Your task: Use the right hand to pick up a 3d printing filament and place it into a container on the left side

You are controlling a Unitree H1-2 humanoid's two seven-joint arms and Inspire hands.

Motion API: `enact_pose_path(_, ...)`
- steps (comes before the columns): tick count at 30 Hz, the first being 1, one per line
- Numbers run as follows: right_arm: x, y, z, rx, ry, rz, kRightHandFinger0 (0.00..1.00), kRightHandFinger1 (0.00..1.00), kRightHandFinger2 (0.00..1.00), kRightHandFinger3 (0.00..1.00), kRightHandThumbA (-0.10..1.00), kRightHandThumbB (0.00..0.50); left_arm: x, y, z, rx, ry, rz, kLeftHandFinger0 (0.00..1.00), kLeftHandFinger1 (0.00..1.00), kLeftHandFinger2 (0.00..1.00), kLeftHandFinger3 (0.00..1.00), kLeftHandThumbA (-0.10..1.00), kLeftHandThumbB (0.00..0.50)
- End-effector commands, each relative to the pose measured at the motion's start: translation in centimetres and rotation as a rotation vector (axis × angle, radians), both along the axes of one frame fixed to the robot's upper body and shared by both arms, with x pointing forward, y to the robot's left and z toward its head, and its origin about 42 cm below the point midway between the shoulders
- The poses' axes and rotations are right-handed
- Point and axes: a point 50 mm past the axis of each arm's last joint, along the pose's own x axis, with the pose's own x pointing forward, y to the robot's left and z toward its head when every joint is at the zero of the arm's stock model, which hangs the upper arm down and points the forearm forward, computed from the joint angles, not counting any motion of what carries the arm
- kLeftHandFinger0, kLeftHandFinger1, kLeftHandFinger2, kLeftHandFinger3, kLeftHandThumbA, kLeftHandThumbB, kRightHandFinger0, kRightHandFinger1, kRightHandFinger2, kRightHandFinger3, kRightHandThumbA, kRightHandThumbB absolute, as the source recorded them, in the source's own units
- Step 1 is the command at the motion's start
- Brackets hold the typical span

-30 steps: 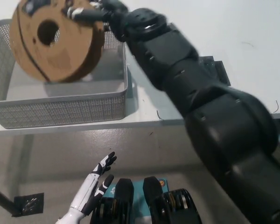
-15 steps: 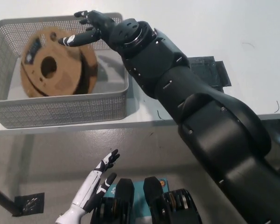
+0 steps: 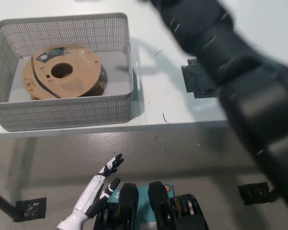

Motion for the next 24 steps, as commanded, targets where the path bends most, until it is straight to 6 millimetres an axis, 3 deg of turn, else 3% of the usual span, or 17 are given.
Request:
enact_pose_path(1, -2.2, -1.6, 10.7, 0.047, -0.293, 0.100, 1.00, 1.00, 1.00, 1.00, 0.91, 0.291, 0.3, 0.0, 0.8, 0.005, -0.034, -0.017, 1.00, 1.00, 1.00, 1.00, 1.00, 0.311)
enact_pose_path(6, -5.5, -6.0, 13.1, 0.019, -0.500, 0.143, 1.00, 1.00, 1.00, 1.00, 0.90, 0.277, 0.3, -0.1, 0.4, -0.008, -0.031, -0.005, 1.00, 1.00, 1.00, 1.00, 1.00, 0.314)
enact_pose_path(9, -8.8, -9.8, 12.8, -0.080, -0.648, 0.161, 1.00, 1.00, 1.00, 1.00, 1.00, 0.289, 0.3, 0.1, 0.3, -0.013, -0.040, -0.007, 1.00, 1.00, 1.00, 1.00, 1.00, 0.303)
enact_pose_path(14, -12.6, -14.8, 10.3, -0.098, -0.759, 0.190, 1.00, 1.00, 1.00, 1.00, 0.97, 0.282, 0.4, 0.5, 0.3, -0.020, -0.041, 0.010, 1.00, 1.00, 1.00, 1.00, 1.00, 0.305)
enact_pose_path(15, -13.5, -15.8, 9.6, -0.089, -0.771, 0.189, 1.00, 1.00, 1.00, 1.00, 0.97, 0.255, 0.3, 0.4, 0.3, -0.028, -0.039, 0.013, 1.00, 1.00, 1.00, 1.00, 1.00, 0.313)
enact_pose_path(16, -14.4, -16.9, 8.9, -0.085, -0.786, 0.176, 1.00, 1.00, 1.00, 1.00, 1.00, 0.275, 0.3, 0.4, 0.3, -0.027, -0.040, 0.016, 1.00, 1.00, 1.00, 1.00, 1.00, 0.316)
enact_pose_path(17, -15.4, -18.0, 8.0, -0.075, -0.801, 0.168, 1.00, 1.00, 1.00, 1.00, 1.00, 0.237, 0.2, 0.5, 0.3, -0.026, -0.042, 0.019, 1.00, 1.00, 1.00, 1.00, 1.00, 0.314)
enact_pose_path(19, -16.8, -19.4, 6.9, -0.051, -0.815, 0.165, 1.00, 1.00, 1.00, 1.00, 1.00, 0.222, 0.4, 0.5, 0.3, -0.028, -0.040, 0.023, 1.00, 1.00, 1.00, 1.00, 1.00, 0.308)
enact_pose_path(20, -17.5, -19.9, 6.2, -0.028, -0.817, 0.165, 1.00, 1.00, 1.00, 1.00, 0.99, 0.318, 0.3, 0.4, 0.1, -0.029, -0.039, 0.029, 1.00, 1.00, 1.00, 1.00, 1.00, 0.298)
enact_pose_path(21, -18.2, -20.3, 5.2, -0.007, -0.818, 0.174, 1.00, 1.00, 1.00, 1.00, 0.96, 0.234, 0.3, 0.5, 0.1, -0.029, -0.037, 0.035, 1.00, 1.00, 1.00, 1.00, 1.00, 0.300)
enact_pose_path(23, -20.1, -20.9, 2.8, 0.005, -0.794, 0.207, 1.00, 1.00, 1.00, 1.00, 0.98, 0.332, 0.1, 0.5, -0.2, -0.035, -0.030, 0.047, 1.00, 1.00, 1.00, 1.00, 1.00, 0.299)
enact_pose_path(24, -20.7, -21.0, 2.2, 0.000, -0.790, 0.212, 1.00, 1.00, 1.00, 1.00, 0.98, 0.344, 0.1, 0.5, -0.2, -0.035, -0.030, 0.047, 1.00, 1.00, 1.00, 1.00, 1.00, 0.297)
